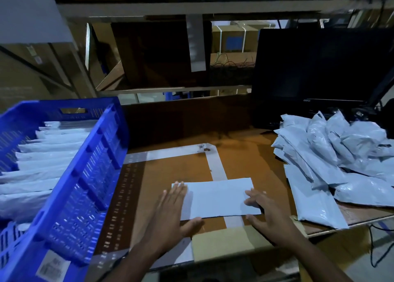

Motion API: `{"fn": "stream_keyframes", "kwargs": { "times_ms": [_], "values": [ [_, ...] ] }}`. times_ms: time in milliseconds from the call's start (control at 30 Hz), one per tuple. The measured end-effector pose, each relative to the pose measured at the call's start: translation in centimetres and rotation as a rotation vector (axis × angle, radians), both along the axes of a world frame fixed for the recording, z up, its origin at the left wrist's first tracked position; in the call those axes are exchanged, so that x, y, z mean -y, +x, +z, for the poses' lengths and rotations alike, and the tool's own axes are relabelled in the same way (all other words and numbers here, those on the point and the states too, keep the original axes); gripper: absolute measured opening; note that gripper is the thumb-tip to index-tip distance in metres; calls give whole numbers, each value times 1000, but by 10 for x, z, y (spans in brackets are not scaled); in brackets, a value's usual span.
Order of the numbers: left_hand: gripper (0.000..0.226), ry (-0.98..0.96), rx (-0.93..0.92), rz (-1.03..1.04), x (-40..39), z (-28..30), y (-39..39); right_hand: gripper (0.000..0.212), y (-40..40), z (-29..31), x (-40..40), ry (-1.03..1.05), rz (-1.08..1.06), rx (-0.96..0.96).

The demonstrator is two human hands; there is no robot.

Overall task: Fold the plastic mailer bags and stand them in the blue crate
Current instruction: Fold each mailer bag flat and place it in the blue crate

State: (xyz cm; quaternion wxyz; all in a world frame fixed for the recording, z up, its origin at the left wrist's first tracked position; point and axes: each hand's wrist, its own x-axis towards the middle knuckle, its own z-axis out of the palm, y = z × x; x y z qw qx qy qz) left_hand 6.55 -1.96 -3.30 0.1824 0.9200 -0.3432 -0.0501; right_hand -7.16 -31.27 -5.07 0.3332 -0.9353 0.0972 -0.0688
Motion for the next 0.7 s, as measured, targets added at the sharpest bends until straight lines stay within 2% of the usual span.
{"fn": "stream_keyframes", "kwargs": {
  "times_ms": [67,200,300,400,467,533,600,700],
  "values": [
    [91,-28,-1,-64,1,1,-8,37,-1,1,-1,-58,-15,10],
    [82,-20,32,-14,1,5,-8,21,4,7,-5,-97,-57,59],
    [43,-107,76,30,-2,17,0,14,9,24,-10,-13,-113,145],
    [19,-283,84,161,-2,39,8,8,22,51,-12,32,-209,241],
    [23,-462,-9,225,-1,53,14,17,33,64,-12,43,-276,294],
    [39,-564,-77,238,1,62,21,17,46,72,-11,52,-319,292],
    [52,-505,-93,269,5,59,26,13,59,70,-12,41,-347,229],
    [63,-349,-104,349,7,38,32,19,72,51,-16,-34,-330,68]
  ]
}}
